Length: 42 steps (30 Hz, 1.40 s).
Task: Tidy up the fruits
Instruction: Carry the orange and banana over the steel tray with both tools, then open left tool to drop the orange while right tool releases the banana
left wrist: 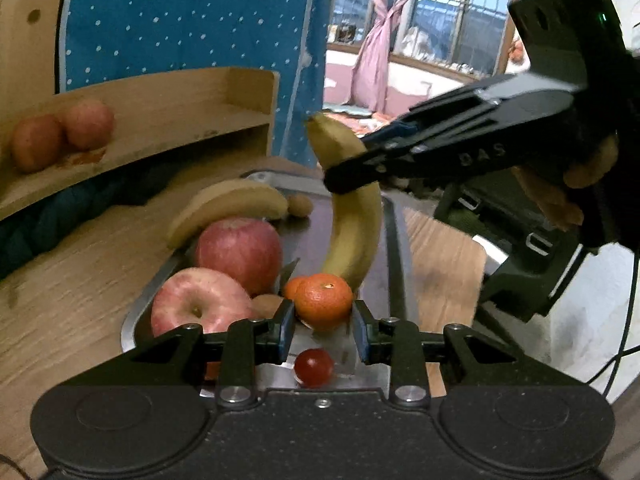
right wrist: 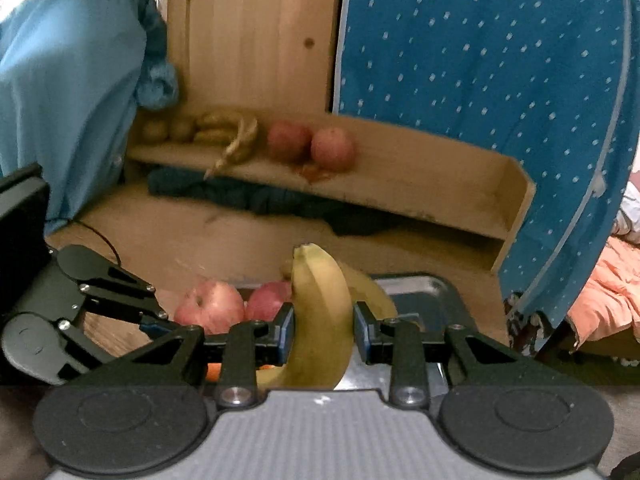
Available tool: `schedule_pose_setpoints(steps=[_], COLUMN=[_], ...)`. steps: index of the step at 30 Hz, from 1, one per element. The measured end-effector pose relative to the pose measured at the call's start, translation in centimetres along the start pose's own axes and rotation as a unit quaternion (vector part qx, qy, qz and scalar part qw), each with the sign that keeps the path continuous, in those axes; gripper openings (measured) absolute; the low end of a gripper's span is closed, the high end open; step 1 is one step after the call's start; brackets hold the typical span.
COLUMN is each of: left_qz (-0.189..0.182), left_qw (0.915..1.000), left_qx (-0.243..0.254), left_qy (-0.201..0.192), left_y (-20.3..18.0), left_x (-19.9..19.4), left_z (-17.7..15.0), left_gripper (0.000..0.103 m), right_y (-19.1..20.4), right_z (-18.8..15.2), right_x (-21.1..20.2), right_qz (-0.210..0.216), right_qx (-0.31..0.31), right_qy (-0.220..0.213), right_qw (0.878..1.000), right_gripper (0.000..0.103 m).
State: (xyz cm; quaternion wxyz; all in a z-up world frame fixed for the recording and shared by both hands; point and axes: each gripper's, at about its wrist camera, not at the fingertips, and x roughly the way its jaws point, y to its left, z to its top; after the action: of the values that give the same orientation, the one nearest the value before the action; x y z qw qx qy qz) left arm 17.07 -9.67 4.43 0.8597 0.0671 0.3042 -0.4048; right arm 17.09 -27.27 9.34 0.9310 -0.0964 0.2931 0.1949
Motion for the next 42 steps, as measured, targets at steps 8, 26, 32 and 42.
schedule_pose_setpoints(steps=[8, 26, 32, 42], left_qz=[0.029, 0.019, 0.029, 0.105], left_qw=[0.9994, 0.9996, 0.9990, 0.9910], left_qx=[-0.016, -0.022, -0.030, -0.059], left_qy=[0.013, -0.001, -0.018, -0.058], left_y=[0.1, 0.1, 0.0, 0.5], left_x=[1.0, -0.5, -2.0, -7.2], left_z=[-0.1, -1.1, -2.0, -5.2], left_gripper=[0.034, 0.053, 0.062, 0.082], right_y=[0.1, 1.8, 2.6, 4.7], right_z=[0.9, -1.3, -1.9, -4.3], right_x=[3.5, 4.5, 3.7, 1.5], right_qz=[0.020, -0.015, -0.025, -0.055], right_qx=[-0.011, 0.034, 0.046, 0.092], right_qy=[0.007, -0.035, -0.048, -0.082], right_qw=[1.000, 0.999, 0.997, 0.991], right_gripper=[0.035, 0.066, 0.081, 0.095])
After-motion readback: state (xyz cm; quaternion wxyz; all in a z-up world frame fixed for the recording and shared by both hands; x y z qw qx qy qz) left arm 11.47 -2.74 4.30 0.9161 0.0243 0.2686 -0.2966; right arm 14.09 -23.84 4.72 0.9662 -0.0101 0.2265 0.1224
